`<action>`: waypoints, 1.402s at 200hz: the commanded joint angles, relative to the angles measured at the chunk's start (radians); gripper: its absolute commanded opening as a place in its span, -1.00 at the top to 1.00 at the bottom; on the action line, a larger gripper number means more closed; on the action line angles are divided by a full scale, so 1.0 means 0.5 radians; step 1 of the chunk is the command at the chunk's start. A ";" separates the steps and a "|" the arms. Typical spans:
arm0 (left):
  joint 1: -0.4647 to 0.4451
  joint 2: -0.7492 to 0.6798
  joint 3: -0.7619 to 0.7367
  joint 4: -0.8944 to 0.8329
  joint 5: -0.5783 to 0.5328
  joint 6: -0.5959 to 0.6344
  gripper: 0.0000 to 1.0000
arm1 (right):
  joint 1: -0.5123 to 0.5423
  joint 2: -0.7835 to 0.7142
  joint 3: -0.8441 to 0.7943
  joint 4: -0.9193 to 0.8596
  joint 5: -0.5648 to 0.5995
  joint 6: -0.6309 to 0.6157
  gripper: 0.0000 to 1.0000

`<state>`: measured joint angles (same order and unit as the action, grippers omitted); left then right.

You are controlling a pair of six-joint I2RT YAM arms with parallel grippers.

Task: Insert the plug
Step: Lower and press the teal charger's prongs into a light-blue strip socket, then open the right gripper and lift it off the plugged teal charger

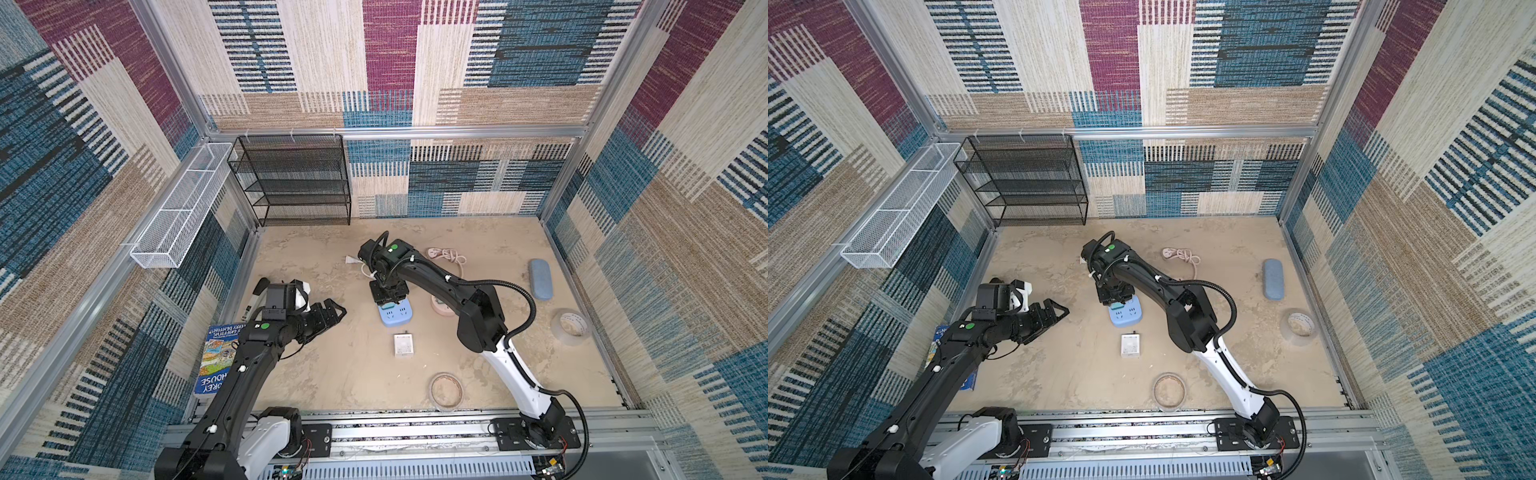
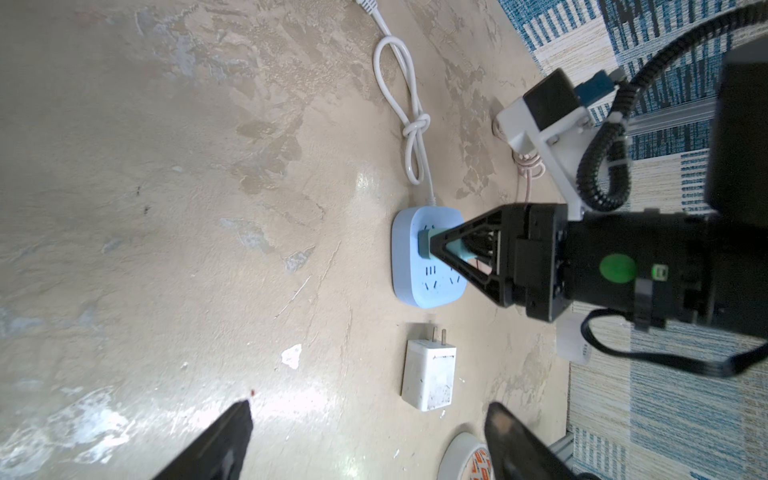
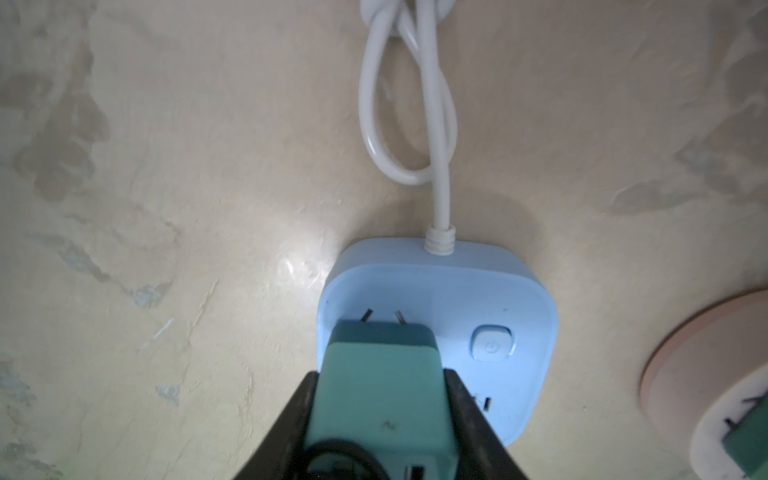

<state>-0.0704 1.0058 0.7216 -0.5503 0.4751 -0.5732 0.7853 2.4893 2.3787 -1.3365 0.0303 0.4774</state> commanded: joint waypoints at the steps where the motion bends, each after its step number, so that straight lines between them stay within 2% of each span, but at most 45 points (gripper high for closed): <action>1: -0.002 -0.003 -0.005 0.009 -0.010 -0.010 -0.85 | -0.058 0.081 0.030 0.078 0.137 0.088 1.00; 22: -0.001 -0.005 -0.005 0.010 0.000 -0.010 -0.85 | -0.095 0.081 0.059 0.071 0.168 0.111 0.95; 66: -0.005 -0.023 -0.011 0.008 0.011 -0.012 -0.86 | -0.101 0.067 0.079 0.059 0.111 0.115 0.34; 117: -0.003 -0.031 -0.005 0.002 0.014 -0.010 -0.86 | -0.101 -0.022 0.131 0.058 0.062 0.092 -0.09; 166: -0.003 -0.042 -0.001 -0.006 0.002 -0.007 -0.87 | -0.101 -0.097 0.141 0.053 0.057 0.076 -0.40; 192: -0.003 -0.046 0.003 -0.007 0.001 -0.003 -0.88 | -0.098 -0.185 0.118 0.029 0.107 0.073 -0.45; 223: -0.003 -0.047 0.010 -0.005 -0.005 -0.001 -0.90 | -0.067 -0.550 -0.303 0.238 0.228 0.116 -0.43; 239: -0.007 -0.050 0.015 -0.007 -0.008 0.002 -0.90 | -0.038 -0.839 -0.700 0.456 0.282 0.158 -0.41; 262: -0.008 -0.051 0.029 -0.005 -0.014 0.005 -0.90 | 0.031 -1.341 -1.396 0.971 0.333 0.190 -0.36; 280: -0.018 -0.039 0.030 0.013 -0.012 0.001 -0.90 | 0.041 -1.628 -1.809 1.209 0.278 0.286 -0.35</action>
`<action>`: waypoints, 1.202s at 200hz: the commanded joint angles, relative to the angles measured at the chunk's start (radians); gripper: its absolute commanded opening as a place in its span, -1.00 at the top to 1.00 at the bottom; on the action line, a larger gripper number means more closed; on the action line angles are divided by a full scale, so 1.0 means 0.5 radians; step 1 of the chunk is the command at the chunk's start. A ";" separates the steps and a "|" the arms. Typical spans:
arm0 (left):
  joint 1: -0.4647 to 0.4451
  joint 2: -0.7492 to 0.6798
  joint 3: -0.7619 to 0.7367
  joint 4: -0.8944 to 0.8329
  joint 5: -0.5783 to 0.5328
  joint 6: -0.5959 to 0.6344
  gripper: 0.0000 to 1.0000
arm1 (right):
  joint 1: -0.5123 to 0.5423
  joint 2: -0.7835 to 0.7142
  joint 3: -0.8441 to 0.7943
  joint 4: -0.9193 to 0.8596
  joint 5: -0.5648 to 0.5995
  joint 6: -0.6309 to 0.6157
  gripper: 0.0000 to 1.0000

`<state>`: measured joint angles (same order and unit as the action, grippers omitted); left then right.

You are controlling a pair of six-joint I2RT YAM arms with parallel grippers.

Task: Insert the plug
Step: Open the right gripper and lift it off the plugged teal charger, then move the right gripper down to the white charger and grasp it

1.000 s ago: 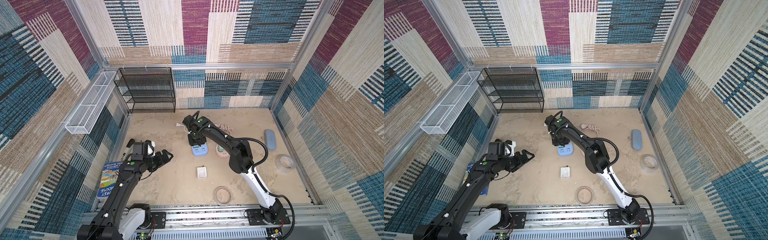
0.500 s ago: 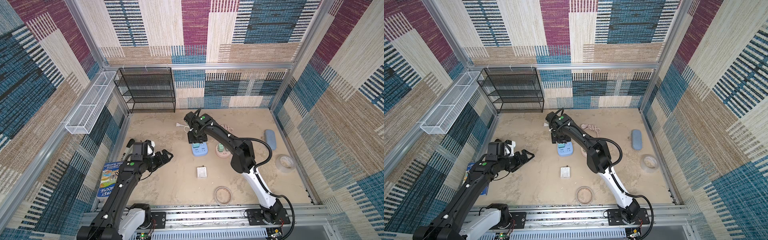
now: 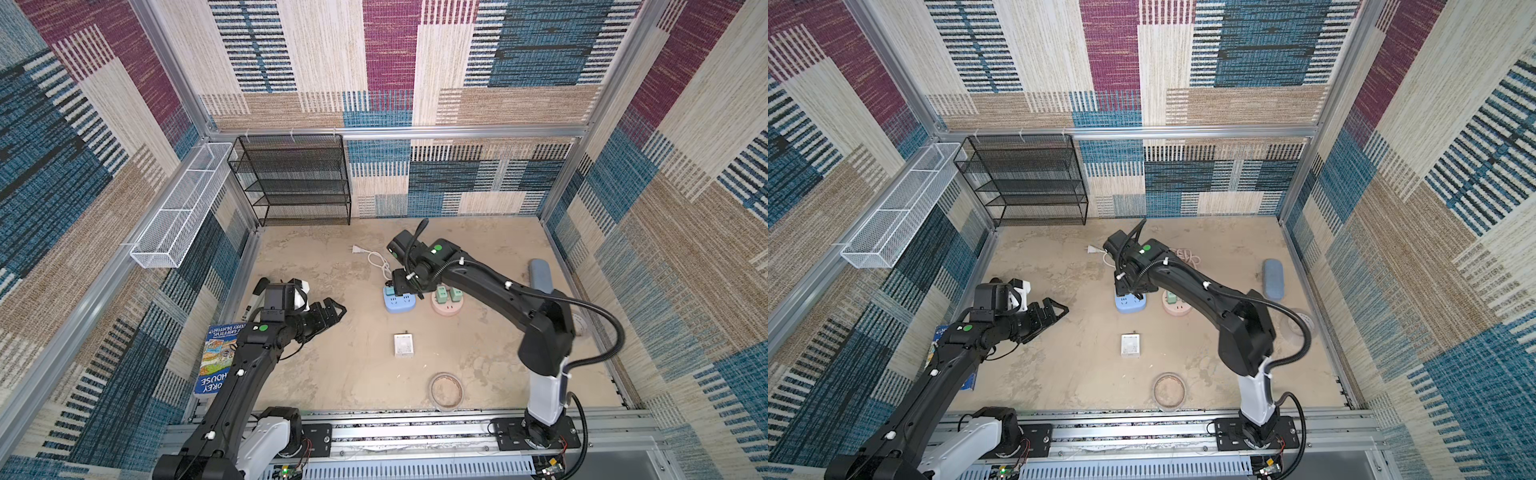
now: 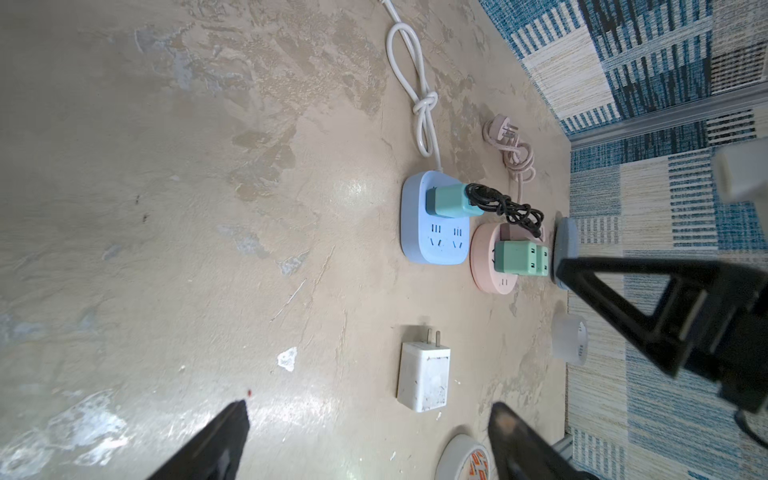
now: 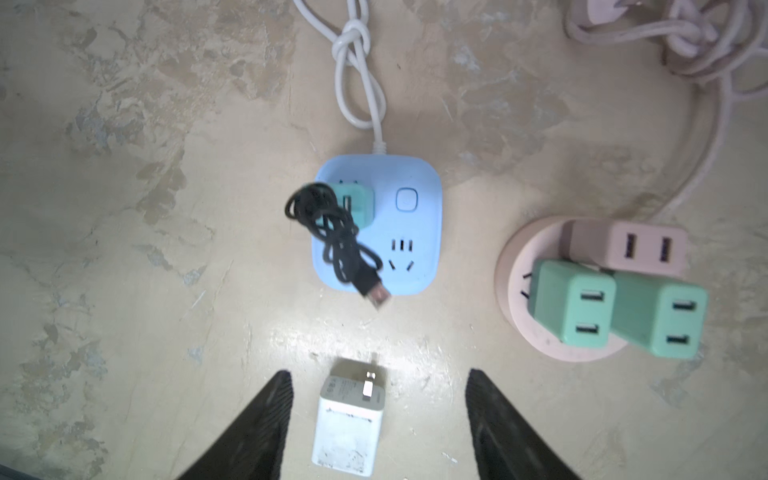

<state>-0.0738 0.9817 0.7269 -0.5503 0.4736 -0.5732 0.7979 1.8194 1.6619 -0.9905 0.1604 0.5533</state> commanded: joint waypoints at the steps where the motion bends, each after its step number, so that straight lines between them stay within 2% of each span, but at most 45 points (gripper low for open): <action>1: -0.011 0.009 0.019 0.014 -0.009 0.002 -0.90 | 0.017 -0.295 -0.397 0.522 0.014 0.140 -0.35; 28: -0.036 0.035 -0.002 0.051 -0.014 -0.018 -0.90 | 0.028 -0.486 -0.709 0.616 -0.071 0.215 -0.30; 61: -0.089 0.052 -0.048 0.143 0.034 -0.077 -0.90 | 0.185 -0.380 -0.853 0.654 -0.134 0.270 -0.32; 86: -0.122 0.054 -0.045 0.149 0.058 -0.090 -0.89 | 0.298 -0.249 -0.859 0.684 -0.116 0.295 -0.41; 108: -0.135 0.026 -0.052 0.146 0.057 -0.098 -0.88 | 0.319 -0.174 -0.864 0.700 -0.127 0.306 -0.45; 208: -0.155 0.048 -0.060 0.136 0.072 -0.087 -0.87 | 0.395 0.039 -0.896 0.653 -0.205 0.317 -0.43; 240: -0.156 0.057 -0.070 0.161 0.076 -0.086 -0.86 | 0.398 0.045 -0.946 0.711 -0.214 0.284 -0.34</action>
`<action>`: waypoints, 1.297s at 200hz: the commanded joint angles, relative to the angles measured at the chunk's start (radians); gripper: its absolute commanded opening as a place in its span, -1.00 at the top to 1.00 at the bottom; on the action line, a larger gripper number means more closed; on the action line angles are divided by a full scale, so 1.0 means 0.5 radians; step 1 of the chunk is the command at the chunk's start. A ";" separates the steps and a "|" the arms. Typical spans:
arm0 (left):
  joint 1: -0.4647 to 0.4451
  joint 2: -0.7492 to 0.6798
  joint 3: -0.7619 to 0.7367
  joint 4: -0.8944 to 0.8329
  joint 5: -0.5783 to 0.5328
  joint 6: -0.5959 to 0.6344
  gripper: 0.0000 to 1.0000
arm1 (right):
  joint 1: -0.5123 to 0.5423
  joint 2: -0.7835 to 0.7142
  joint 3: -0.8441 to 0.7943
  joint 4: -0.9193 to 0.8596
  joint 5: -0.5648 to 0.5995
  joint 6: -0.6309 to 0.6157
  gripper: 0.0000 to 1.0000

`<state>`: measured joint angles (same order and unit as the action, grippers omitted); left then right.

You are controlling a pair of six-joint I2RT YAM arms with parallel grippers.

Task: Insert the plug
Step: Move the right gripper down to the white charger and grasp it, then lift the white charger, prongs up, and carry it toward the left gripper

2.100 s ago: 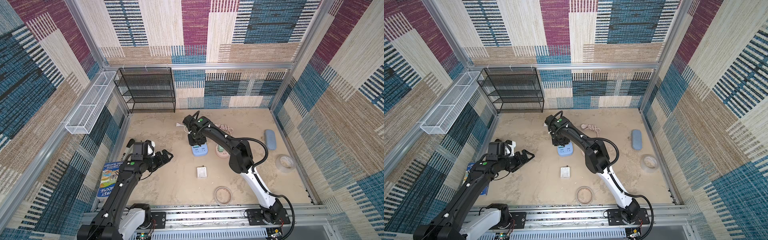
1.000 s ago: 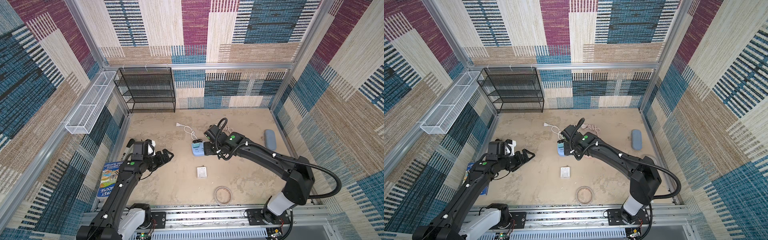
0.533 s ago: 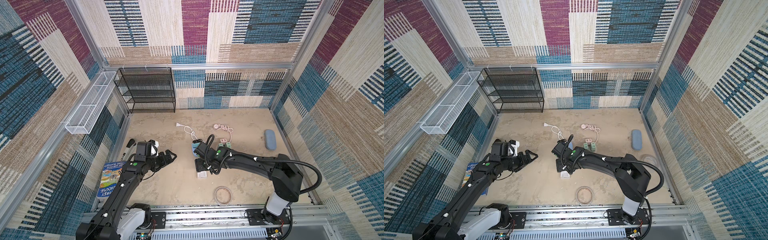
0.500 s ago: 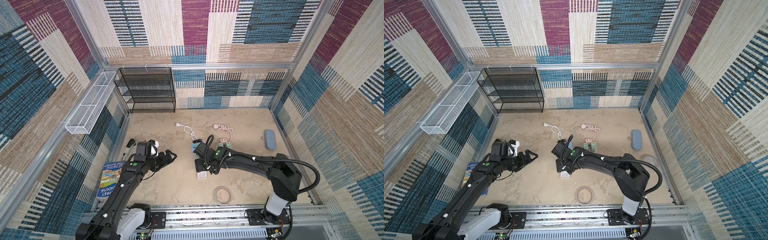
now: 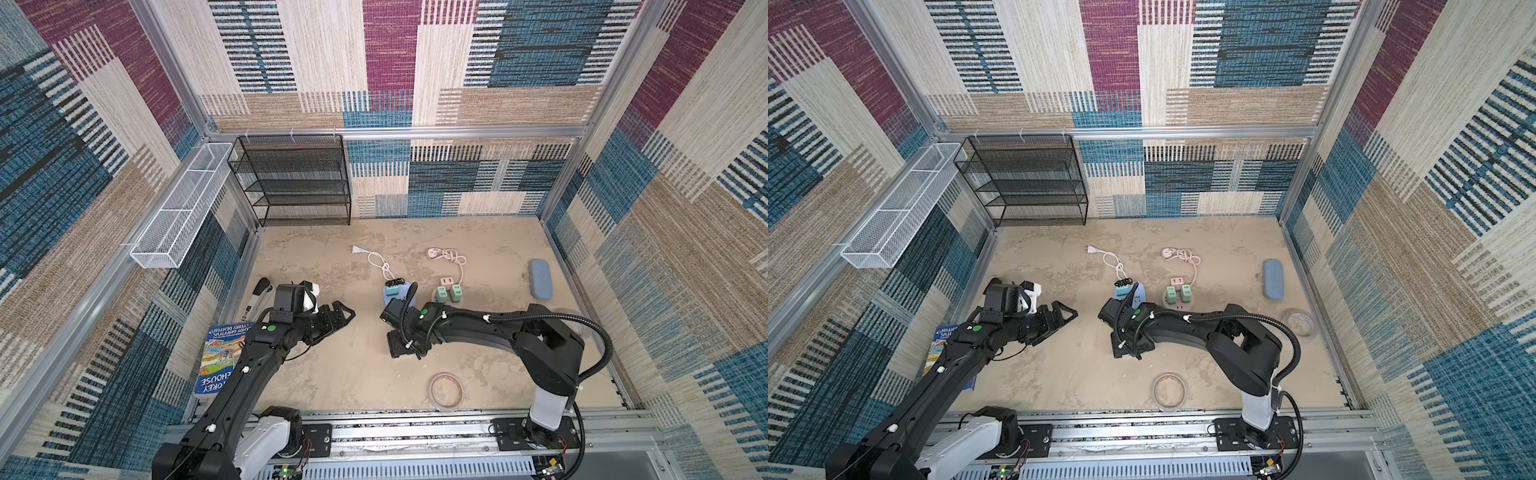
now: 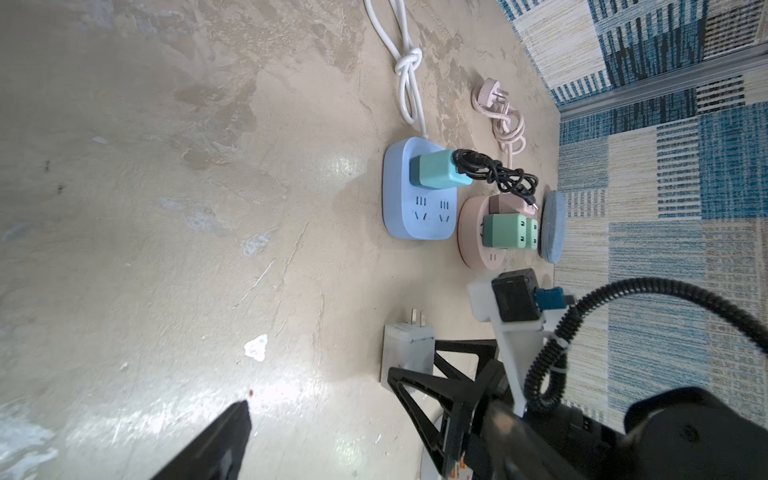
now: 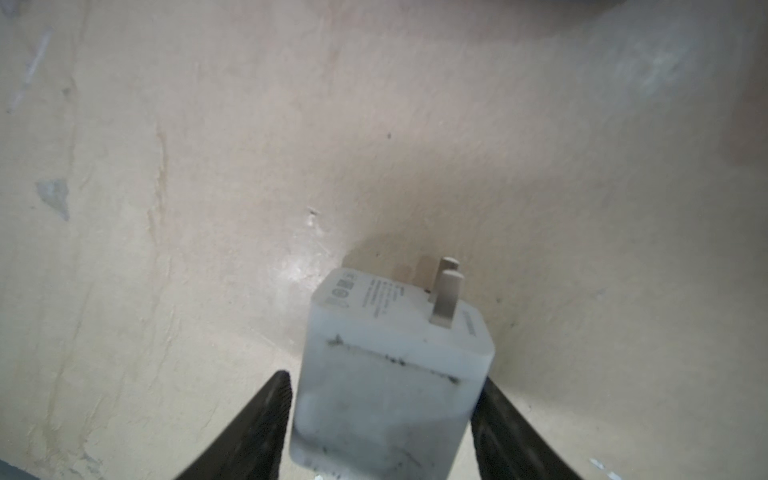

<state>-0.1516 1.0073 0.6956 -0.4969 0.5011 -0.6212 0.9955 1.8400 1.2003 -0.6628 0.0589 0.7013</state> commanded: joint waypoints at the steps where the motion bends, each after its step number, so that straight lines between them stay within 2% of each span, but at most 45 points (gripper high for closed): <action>1: 0.000 0.005 -0.007 0.055 0.020 0.010 -0.87 | 0.003 0.004 -0.024 0.057 -0.011 -0.013 -0.34; 13: 0.000 0.008 -0.011 0.058 0.024 0.011 -0.87 | 0.002 -0.016 -0.049 0.094 -0.011 -0.040 -0.29; 19: 0.000 0.007 -0.014 0.059 0.024 0.009 -0.87 | 0.003 -0.030 -0.062 0.116 -0.014 -0.063 -0.18; 27: -0.001 0.000 -0.021 0.063 0.026 0.009 -0.87 | 0.003 -0.064 -0.088 0.153 -0.009 -0.106 0.11; 36: 0.000 -0.003 -0.026 0.065 0.023 0.009 -0.87 | 0.003 -0.108 -0.129 0.195 0.004 -0.151 0.35; 48: 0.000 -0.009 -0.031 0.064 0.024 0.015 -0.86 | 0.003 -0.165 -0.177 0.224 0.050 -0.213 1.00; 114: -0.005 -0.053 -0.084 0.078 0.004 0.025 -0.87 | 0.114 -0.967 -0.829 0.883 0.289 -0.895 1.00; 141: -0.010 -0.057 -0.095 0.088 0.006 0.024 -0.86 | 0.113 -1.237 -0.982 1.024 0.300 -1.051 1.00; 151: -0.012 -0.062 -0.099 0.087 0.006 0.021 -0.86 | 0.115 -1.319 -1.010 1.053 0.238 -1.124 1.00; 176: -0.017 -0.083 -0.111 0.083 0.014 0.016 -0.84 | 0.116 -1.494 -1.063 1.073 0.250 -1.168 1.00; 200: -0.028 -0.100 -0.097 0.088 0.048 0.008 -0.83 | 0.116 -1.524 -1.009 0.946 0.252 -1.174 1.00; 228: -0.099 -0.096 -0.019 0.100 0.139 0.001 -0.81 | 0.116 -1.382 -0.842 0.721 0.070 -1.209 1.00; 236: -0.139 -0.086 0.012 0.111 0.245 -0.003 -0.79 | 0.115 -1.313 -0.777 0.634 0.031 -1.210 1.00; 259: -0.263 -0.053 0.090 0.146 0.362 0.011 -0.65 | 0.115 -1.199 -0.658 0.520 -0.147 -1.253 1.00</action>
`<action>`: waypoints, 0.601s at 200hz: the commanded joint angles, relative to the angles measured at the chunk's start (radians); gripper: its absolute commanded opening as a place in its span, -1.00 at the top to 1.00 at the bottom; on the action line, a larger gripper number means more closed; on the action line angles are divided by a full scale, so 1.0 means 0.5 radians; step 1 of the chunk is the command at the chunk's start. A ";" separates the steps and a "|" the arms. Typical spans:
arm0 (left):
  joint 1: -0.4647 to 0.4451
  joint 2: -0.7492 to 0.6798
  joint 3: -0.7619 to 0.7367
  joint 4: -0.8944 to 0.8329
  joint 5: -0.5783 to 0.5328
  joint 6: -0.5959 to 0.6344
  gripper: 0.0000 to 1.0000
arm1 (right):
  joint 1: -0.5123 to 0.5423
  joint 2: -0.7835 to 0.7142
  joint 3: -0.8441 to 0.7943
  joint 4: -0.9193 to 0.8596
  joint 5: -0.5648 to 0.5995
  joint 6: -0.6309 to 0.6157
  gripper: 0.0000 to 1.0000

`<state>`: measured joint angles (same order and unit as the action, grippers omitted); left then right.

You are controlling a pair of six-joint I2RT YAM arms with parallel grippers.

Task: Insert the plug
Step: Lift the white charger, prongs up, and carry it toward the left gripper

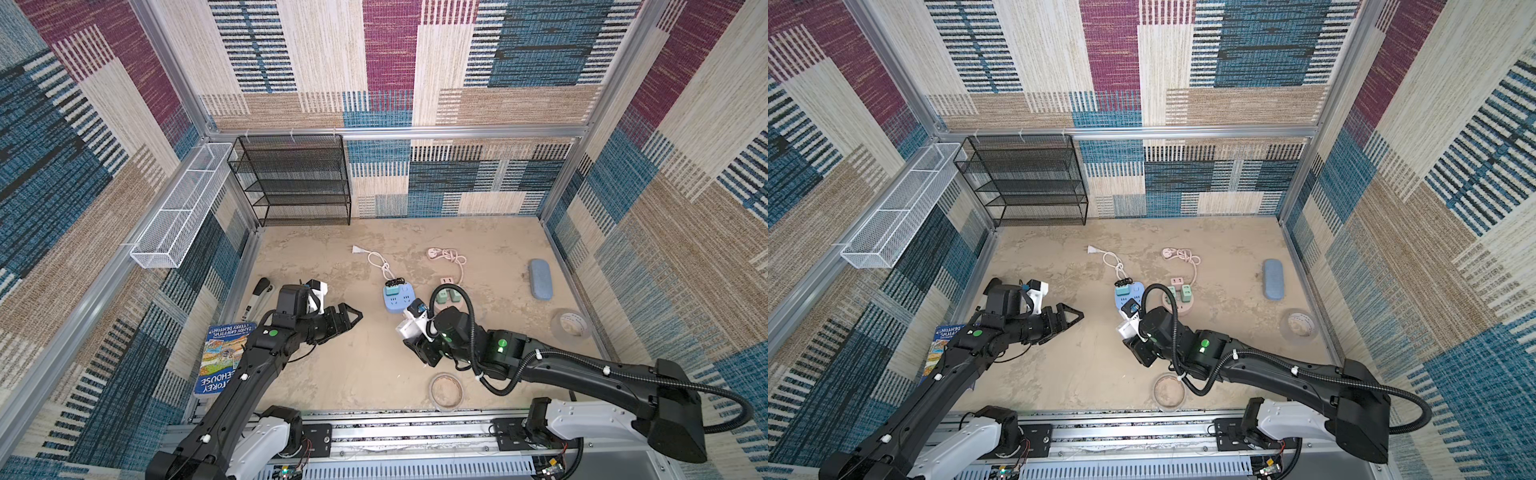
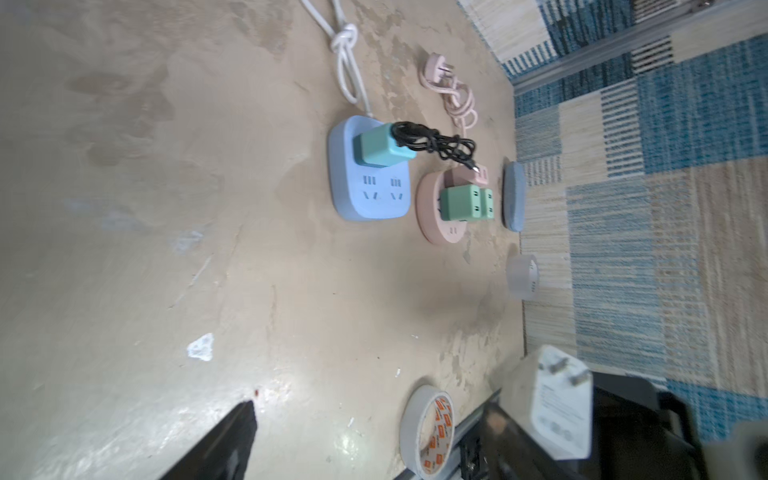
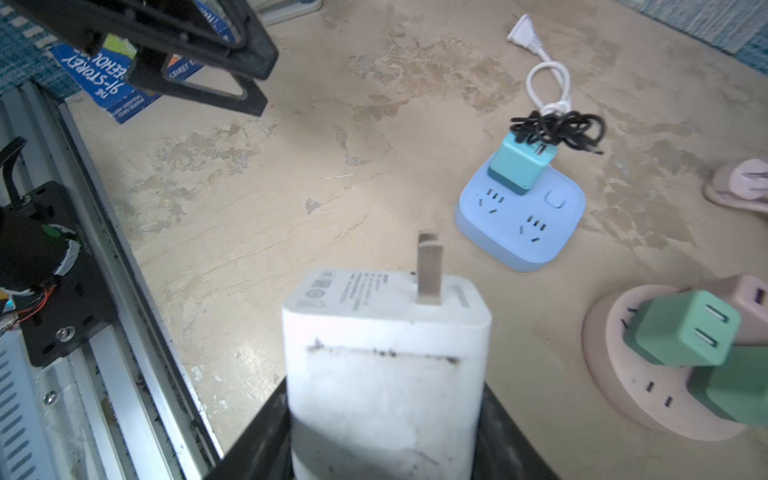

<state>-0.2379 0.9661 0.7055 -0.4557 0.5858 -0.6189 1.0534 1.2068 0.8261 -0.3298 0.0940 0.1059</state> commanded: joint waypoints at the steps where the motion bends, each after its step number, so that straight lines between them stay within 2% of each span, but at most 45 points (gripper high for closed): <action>1: -0.096 0.032 0.073 0.064 0.198 0.009 -0.65 | -0.001 0.068 0.092 -0.145 -0.225 -0.063 1.00; 27: -0.206 0.123 0.093 0.165 0.389 0.013 -0.59 | -0.001 0.091 0.157 -0.131 -0.323 -0.098 1.00; 62: -0.355 0.219 0.089 0.258 0.441 0.015 -0.55 | -0.002 0.145 0.222 -0.158 -0.366 -0.130 1.00; 120: -0.474 0.272 0.147 0.289 0.436 -0.002 -0.53 | -0.001 0.175 0.271 -0.151 -0.342 -0.144 1.00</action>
<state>-0.4622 1.0939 0.7670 -0.3359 0.7853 -0.6182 1.0527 1.3037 0.9463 -0.4397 -0.0788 0.0437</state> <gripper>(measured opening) 0.778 0.553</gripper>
